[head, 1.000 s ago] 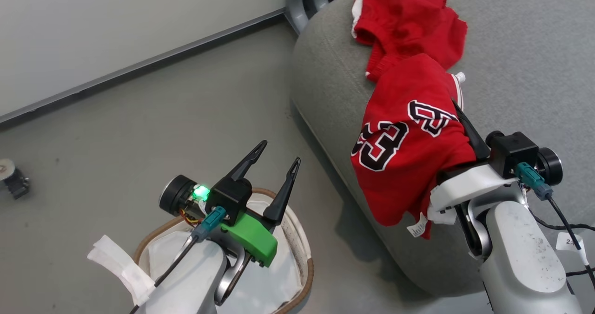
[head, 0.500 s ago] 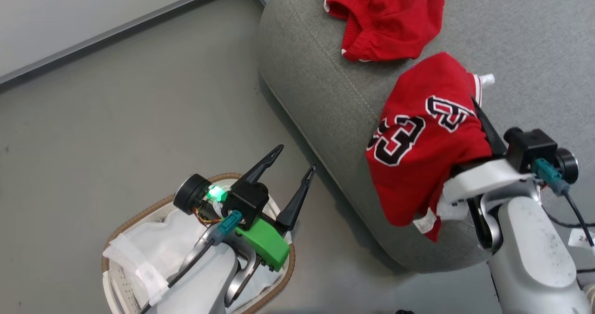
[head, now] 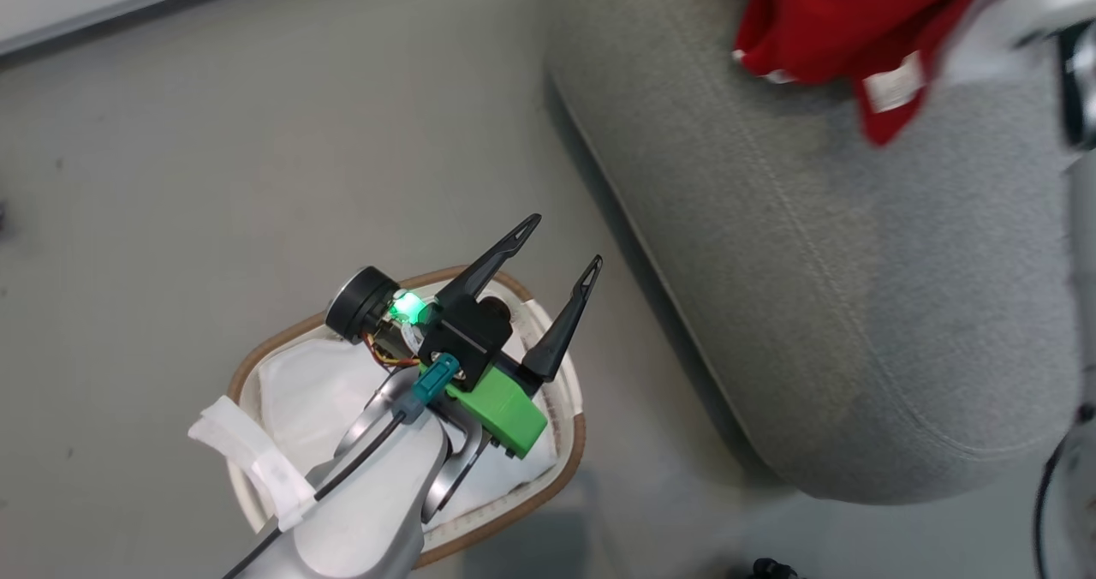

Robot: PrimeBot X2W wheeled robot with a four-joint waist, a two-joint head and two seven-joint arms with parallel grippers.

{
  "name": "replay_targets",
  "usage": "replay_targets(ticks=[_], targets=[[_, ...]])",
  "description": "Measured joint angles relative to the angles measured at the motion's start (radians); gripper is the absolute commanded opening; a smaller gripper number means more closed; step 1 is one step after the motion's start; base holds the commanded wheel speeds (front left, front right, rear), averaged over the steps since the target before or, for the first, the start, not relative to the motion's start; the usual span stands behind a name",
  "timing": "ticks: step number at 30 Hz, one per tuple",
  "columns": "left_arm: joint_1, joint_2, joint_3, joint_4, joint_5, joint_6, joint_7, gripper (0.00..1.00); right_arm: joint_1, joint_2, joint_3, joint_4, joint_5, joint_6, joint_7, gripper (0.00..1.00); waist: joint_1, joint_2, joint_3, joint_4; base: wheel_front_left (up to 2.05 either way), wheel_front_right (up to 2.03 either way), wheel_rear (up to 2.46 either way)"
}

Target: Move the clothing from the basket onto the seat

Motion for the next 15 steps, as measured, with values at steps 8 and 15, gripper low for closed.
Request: replay_targets(ticks=[8,15], targets=[[-0.021,-0.010,0.004,-0.026,0.014,-0.001,0.000,1.00,-0.138,-0.206,-0.046,0.203,-0.070,0.000,0.017,0.00,0.0000,0.0000,0.058,0.119,0.00,0.00,0.00],[-0.022,-0.015,0.026,-0.043,0.022,0.000,0.000,1.00,-0.077,-0.225,-0.080,0.330,-0.082,0.000,0.002,0.00,0.0000,0.0000,0.115,0.199,0.00,0.00,0.00]])
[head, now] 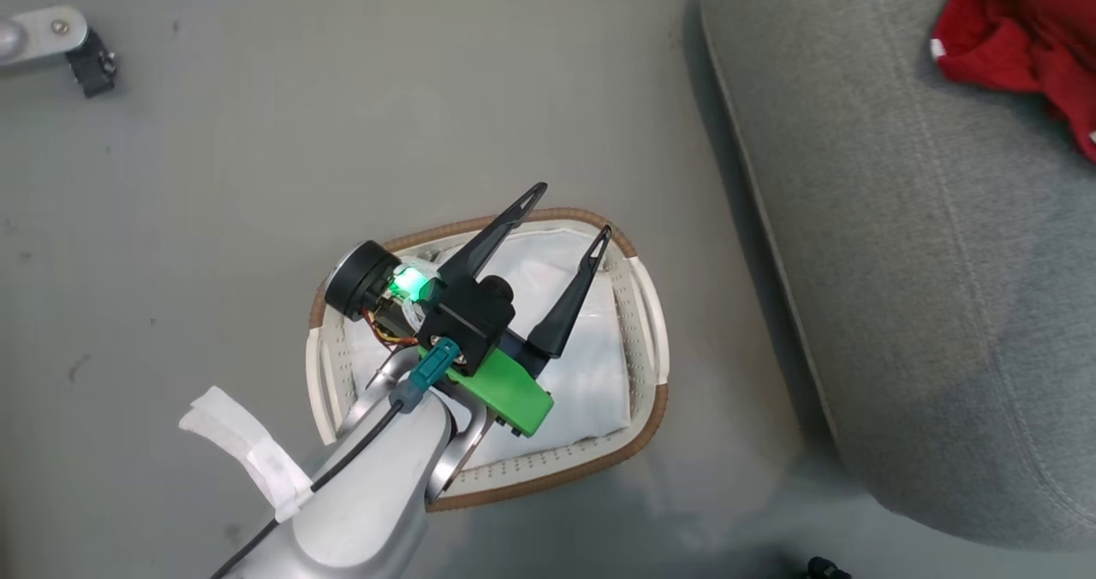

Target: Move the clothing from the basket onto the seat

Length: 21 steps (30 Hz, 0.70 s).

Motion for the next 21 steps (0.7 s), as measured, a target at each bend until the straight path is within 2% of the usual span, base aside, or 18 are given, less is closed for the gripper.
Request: replay_targets(ticks=[5,7,9,21], targets=[[0.000,0.004,0.016,-0.003,0.006,0.001,0.000,1.00,0.056,0.031,-0.031,0.018,0.011,0.000,-0.004,0.00,0.0000,0.0000,0.034,0.020,0.00,0.00,0.00],[0.000,0.007,0.016,-0.001,0.010,0.001,0.000,1.00,0.078,0.053,-0.033,-0.006,0.015,0.000,-0.004,0.26,0.0000,0.0000,0.038,0.015,0.00,0.00,0.00],[0.000,0.007,0.015,0.001,0.014,0.001,0.000,1.00,0.102,0.067,-0.033,-0.030,0.022,0.000,-0.004,1.00,0.0000,-0.0001,0.038,0.006,0.00,0.00,0.00],[0.019,0.009,0.026,0.013,-0.002,-0.004,0.000,1.00,0.319,0.162,0.012,-0.224,0.082,0.000,-0.004,1.00,0.0000,0.0000,-0.029,-0.064,0.00,0.00,0.00]])
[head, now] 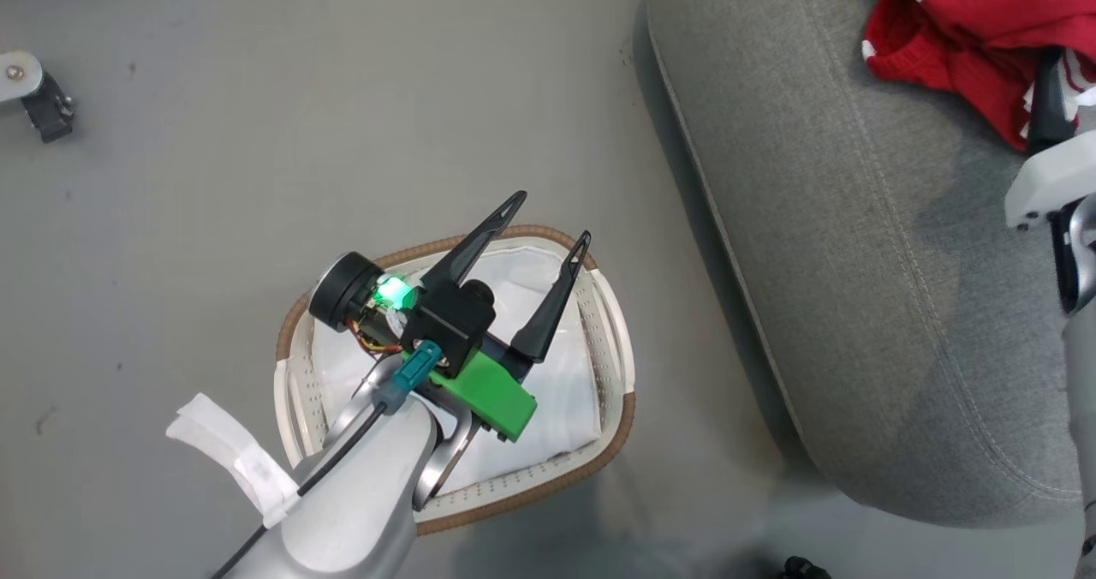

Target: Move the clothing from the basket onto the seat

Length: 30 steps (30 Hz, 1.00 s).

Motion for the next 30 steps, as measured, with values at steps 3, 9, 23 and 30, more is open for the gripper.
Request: replay_targets(ticks=[3,9,23,30], targets=[[0.014,-0.001,0.011,0.001,-0.016,-0.002,0.000,1.00,0.072,0.031,0.023,-0.045,0.009,0.000,0.000,1.00,0.0000,0.0000,-0.030,-0.016,0.00,0.00,0.00],[0.056,-0.025,0.072,-0.010,-0.065,-0.004,0.000,1.00,0.138,0.049,0.073,-0.101,0.027,0.000,0.000,1.00,-0.0001,0.0000,-0.095,-0.035,0.00,0.00,0.00],[0.147,-0.073,0.214,0.007,-0.077,0.021,0.000,1.00,0.241,0.073,0.118,-0.229,0.037,0.000,0.000,1.00,-0.0002,0.0000,-0.258,0.005,0.00,0.00,0.00],[0.227,-0.080,0.312,0.009,-0.077,0.037,-0.001,1.00,0.301,0.131,0.130,-0.264,0.058,0.000,0.000,1.00,-0.0002,0.0000,-0.315,0.080,0.00,0.00,0.00]])
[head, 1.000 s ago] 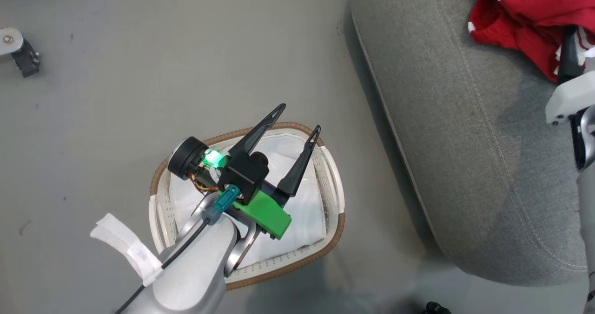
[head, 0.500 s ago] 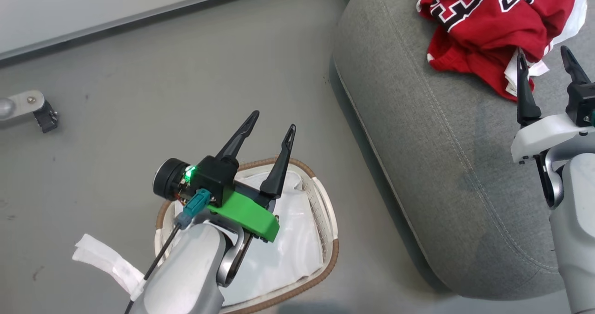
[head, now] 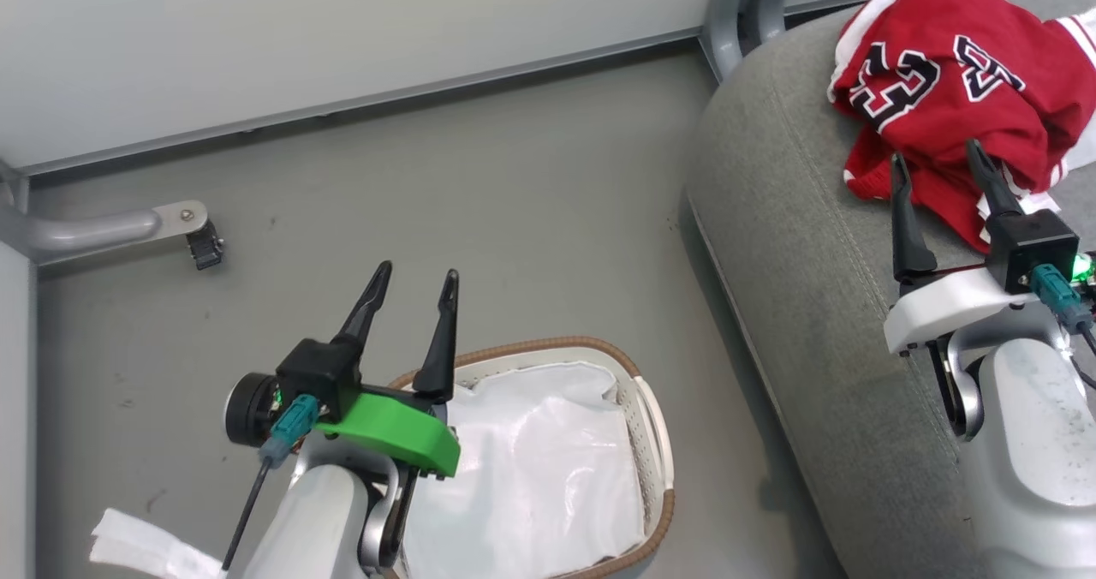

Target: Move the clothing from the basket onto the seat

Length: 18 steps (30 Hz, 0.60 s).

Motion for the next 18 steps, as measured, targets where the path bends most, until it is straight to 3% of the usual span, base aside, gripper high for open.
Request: replay_targets(ticks=[7,18], targets=[[0.114,-0.002,0.120,-0.035,0.002,0.005,0.000,1.00,0.090,0.075,0.016,-0.027,0.025,0.000,0.000,1.00,0.0000,0.0000,-0.055,0.071,0.00,0.00,0.00],[0.254,-0.004,0.262,-0.123,0.019,0.012,0.000,1.00,0.215,0.084,0.134,-0.069,0.176,0.000,0.000,1.00,0.0000,0.0000,-0.124,0.133,0.00,0.00,0.00]])
